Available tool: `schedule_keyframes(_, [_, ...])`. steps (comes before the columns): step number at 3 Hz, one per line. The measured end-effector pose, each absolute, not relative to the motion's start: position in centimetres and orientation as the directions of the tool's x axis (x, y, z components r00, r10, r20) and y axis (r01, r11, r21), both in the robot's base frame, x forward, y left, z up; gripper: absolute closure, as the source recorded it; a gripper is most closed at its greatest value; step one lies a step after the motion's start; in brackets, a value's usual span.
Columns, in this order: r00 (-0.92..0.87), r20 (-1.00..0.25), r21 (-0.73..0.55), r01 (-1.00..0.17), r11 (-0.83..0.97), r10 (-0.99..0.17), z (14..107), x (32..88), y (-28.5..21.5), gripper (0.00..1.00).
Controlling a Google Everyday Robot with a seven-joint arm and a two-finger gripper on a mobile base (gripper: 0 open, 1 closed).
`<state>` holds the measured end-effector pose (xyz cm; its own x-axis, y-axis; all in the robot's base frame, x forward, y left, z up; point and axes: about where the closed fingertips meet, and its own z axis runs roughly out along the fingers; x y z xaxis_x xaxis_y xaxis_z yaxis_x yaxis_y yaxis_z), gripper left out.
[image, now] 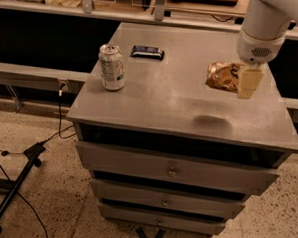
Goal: Knock orange can over
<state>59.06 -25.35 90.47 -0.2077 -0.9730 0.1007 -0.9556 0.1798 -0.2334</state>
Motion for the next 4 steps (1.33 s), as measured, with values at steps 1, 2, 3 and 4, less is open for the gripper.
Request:
schedule_keyframes(1, [-0.194,0.140,-0.237,-0.959,0.157,-0.971,88.6,59.2,-28.0,0.59])
schedule_keyframes(2, [-0.187,0.115,-0.198,-0.967,0.162,-0.976,86.5,59.2,-29.4,0.35])
schedule_keyframes(3, [-0.184,0.094,-0.182,-0.969,0.165,-0.978,85.8,59.4,-29.3,0.04])
schedule_keyframes(4, [-0.184,0.094,-0.183,-0.969,0.165,-0.978,85.7,59.4,-29.3,0.00])
